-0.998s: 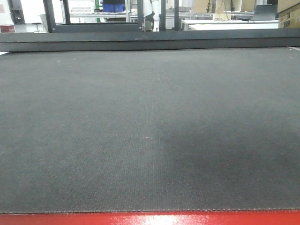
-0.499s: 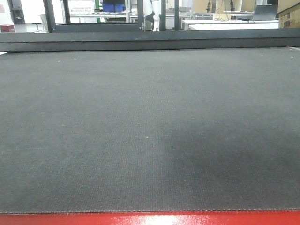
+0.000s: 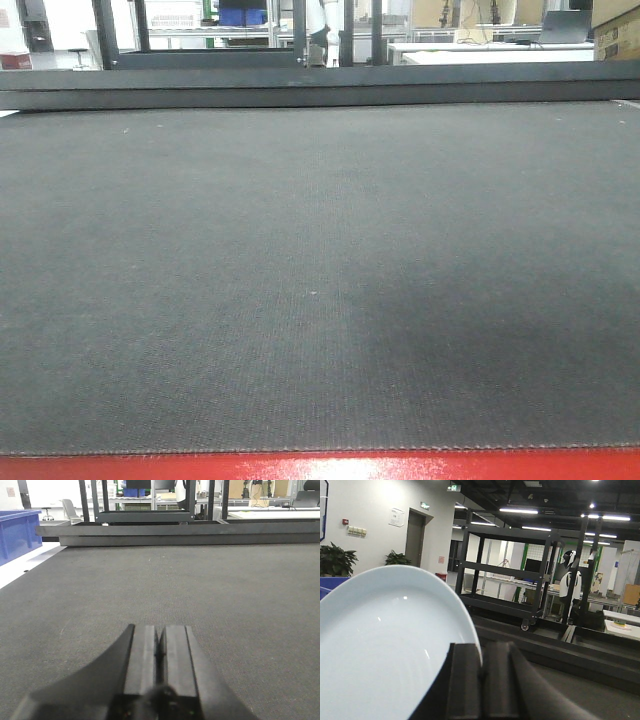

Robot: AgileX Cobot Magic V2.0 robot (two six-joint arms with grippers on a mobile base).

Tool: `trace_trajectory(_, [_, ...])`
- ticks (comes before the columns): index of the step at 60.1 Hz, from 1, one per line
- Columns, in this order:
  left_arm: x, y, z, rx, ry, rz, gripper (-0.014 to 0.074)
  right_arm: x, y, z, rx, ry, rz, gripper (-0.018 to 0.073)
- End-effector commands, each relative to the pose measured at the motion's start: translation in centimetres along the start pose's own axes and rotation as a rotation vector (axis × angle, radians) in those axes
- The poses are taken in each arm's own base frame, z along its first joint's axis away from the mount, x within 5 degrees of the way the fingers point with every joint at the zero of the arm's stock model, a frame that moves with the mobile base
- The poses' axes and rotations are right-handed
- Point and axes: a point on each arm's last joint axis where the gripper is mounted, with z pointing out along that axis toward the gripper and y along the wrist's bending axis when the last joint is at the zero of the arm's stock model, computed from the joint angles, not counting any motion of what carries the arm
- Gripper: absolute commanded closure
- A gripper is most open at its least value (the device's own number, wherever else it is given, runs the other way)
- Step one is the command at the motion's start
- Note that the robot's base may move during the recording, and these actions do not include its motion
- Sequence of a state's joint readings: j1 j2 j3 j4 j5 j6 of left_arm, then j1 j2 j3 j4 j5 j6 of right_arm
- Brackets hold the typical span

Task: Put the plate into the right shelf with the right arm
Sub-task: 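Hold the plate raised in the right gripper, then drive the base away from the table holding the plate in the right gripper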

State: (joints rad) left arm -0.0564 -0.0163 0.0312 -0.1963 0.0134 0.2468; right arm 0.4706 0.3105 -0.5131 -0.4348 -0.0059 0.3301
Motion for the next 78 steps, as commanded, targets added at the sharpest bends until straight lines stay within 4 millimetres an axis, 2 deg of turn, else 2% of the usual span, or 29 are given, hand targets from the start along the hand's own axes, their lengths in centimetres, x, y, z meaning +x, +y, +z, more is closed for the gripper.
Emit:
trace_trajectory(1, [-0.57,0.17,-0.10,-0.020,-0.087,-0.005,0.0643,-1.67,0.15,0.02,-0.022,-0.108,-0.020,0.0505])
trace_trajectory(78, [-0.57,0.17,-0.10,-0.020,-0.087,-0.005,0.0643,-1.67,0.15,0.02,-0.022,-0.108,-0.020,0.0505])
